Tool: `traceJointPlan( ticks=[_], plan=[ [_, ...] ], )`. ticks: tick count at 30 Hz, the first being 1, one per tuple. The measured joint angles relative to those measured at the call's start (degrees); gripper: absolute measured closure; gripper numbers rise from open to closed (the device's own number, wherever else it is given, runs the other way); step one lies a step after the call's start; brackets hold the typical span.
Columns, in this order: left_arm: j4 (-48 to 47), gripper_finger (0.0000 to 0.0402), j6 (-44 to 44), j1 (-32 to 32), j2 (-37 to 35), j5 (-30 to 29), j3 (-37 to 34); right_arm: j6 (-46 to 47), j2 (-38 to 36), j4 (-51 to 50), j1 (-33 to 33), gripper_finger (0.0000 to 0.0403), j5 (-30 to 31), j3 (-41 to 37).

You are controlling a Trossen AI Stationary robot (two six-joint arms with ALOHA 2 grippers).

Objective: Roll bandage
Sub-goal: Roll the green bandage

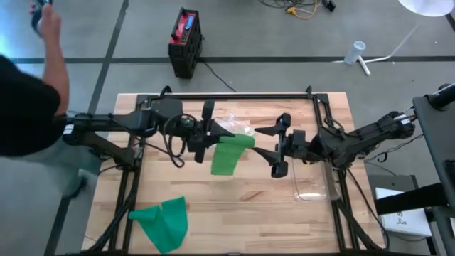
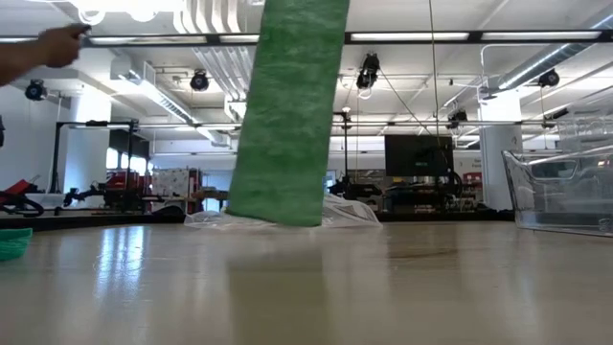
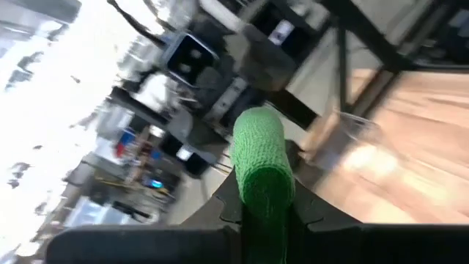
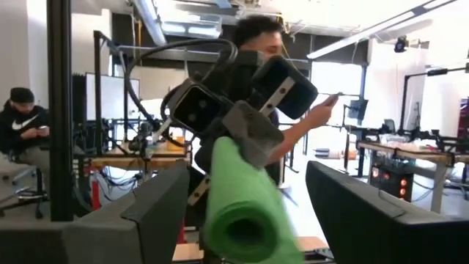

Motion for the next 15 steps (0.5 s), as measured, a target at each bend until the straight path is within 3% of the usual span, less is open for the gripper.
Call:
traceJointPlan(
  ticks=[10,15],
  plan=[
    [14.1,0.0379,10.1,0.0,0.0,-2.2,-7.3,3.2,0.3,-9.5,-1.5,0.0129,-0.1,3.6],
    [16.3,0.0369,12.9,0.0,0.0,-2.2,-8.7,6.0,0.9,-14.3,-3.3,0.0132,-2.8,5.5]
  ],
)
